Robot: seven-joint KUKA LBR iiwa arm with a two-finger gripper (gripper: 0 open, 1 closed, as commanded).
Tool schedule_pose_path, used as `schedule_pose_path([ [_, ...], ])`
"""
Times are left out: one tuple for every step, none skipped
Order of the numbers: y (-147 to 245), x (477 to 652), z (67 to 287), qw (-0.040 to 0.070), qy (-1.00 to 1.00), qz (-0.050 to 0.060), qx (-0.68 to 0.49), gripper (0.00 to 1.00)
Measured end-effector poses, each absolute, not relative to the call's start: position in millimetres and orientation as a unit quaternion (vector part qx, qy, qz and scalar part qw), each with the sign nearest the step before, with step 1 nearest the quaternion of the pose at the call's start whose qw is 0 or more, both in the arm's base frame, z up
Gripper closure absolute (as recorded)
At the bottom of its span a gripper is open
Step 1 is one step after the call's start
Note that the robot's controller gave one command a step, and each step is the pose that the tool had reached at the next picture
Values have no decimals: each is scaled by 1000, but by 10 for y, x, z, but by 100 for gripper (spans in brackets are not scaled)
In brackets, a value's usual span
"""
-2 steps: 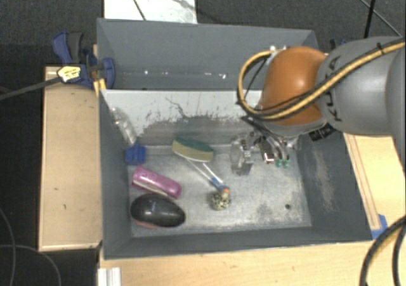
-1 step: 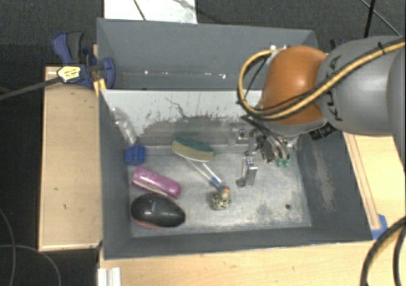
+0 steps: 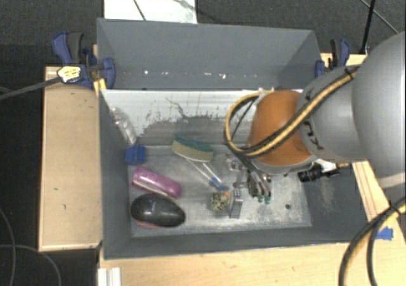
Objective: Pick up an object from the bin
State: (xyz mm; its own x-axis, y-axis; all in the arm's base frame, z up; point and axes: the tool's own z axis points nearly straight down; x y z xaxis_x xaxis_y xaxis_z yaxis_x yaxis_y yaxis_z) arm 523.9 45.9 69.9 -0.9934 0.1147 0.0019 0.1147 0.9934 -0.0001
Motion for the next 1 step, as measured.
schedule_pose_path([
  [-32,5059,903,0,-996,1,-88,0],
])
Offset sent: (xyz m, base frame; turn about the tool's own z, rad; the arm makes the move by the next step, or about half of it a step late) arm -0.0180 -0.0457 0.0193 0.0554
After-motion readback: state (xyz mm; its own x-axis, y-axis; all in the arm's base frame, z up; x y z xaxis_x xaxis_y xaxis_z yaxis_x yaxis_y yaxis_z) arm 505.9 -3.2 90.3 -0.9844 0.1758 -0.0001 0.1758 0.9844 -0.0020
